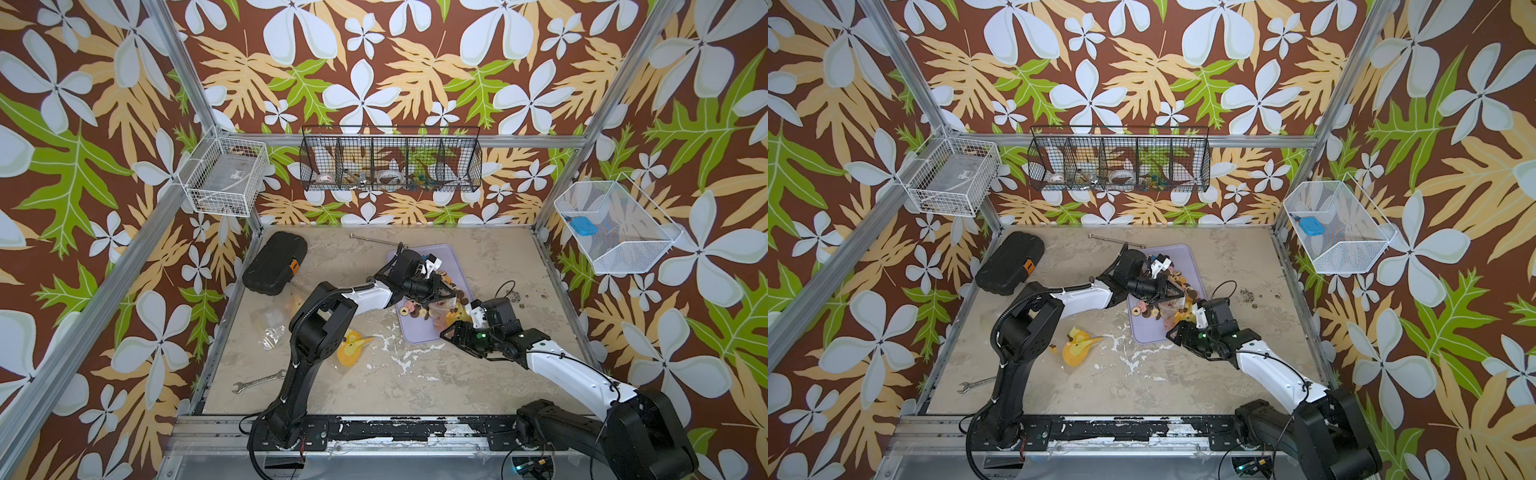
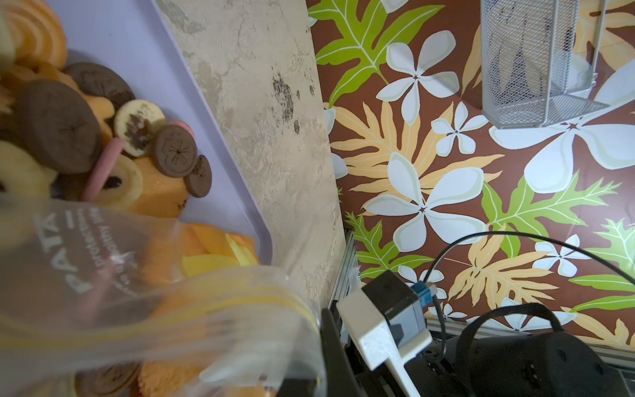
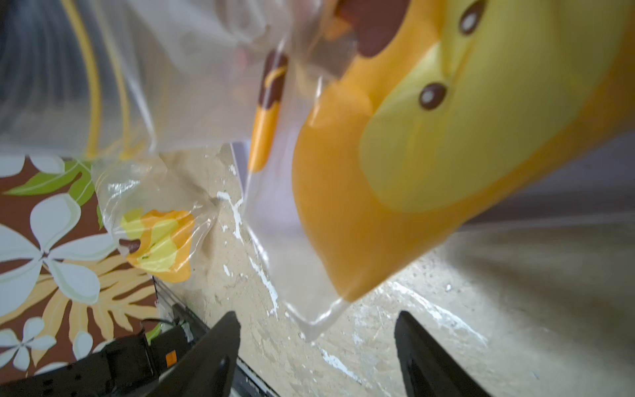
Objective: Pour cookies out of the ziploc bag
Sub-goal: Adjust the ziploc bag on the tray.
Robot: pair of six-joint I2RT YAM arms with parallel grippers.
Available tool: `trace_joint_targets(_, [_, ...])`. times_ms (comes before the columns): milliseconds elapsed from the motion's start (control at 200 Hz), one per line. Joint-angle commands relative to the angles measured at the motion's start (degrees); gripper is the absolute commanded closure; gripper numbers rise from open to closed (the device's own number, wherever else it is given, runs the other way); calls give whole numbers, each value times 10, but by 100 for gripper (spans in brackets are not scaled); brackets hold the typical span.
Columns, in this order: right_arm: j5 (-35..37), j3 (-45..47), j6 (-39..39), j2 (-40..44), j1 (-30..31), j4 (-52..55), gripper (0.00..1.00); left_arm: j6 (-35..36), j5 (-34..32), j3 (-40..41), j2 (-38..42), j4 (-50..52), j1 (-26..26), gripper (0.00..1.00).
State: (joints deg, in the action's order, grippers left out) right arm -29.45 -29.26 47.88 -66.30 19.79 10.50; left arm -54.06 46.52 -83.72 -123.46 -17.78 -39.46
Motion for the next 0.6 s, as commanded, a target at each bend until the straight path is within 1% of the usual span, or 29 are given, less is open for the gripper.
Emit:
trace_joint_targets(0, [21,1,40,-13,2,-61,28,3,1,-5,0,1,2,100])
trace_joint_targets(80, [21,-1,45,-31,2,-74,30,4,1,-6,0,1,2,100])
trace_joint_targets(120, [16,-3,47,-39,2,-82,35,4,1,-6,-1,2,2,100])
trace_joint_targets(165, [9,-2,52,-45,2,-91,48,4,1,-6,-1,2,3,100])
trace_joint_targets(185, [8,-3,53,-48,2,-93,58,4,1,-6,0,2,3,100])
trace_joint_targets(205, [6,-2,55,-49,2,-95,65,5,1,-7,-1,2,3,100])
trace_joint_targets(280, [1,-3,54,-53,2,-97,74,4,1,-7,0,3,4,100])
trace_joint_targets(315, [1,-4,53,-52,2,-94,83,4,1,-7,0,3,4,100])
trace_joint_targets(320, [1,-4,53,-52,2,-93,85,4,1,-7,0,4,4,100])
trace_joint_targets(340, [1,-5,52,-52,2,-92,89,4,2,-8,0,3,4,100])
trace_joint_targets(345, [1,-5,51,-50,2,-90,91,4,2,-8,0,3,4,100])
trace_joint_targets(375, [1,-7,50,-49,2,-88,100,4,2,-9,-1,3,5,100])
trace_joint_targets(495, [8,-21,35,-35,-1,-56,100,5,2,-17,-1,9,6,100])
trace_joint_targets(595, [1,-43,21,-15,-22,-25,100,3,2,-24,1,12,6,100])
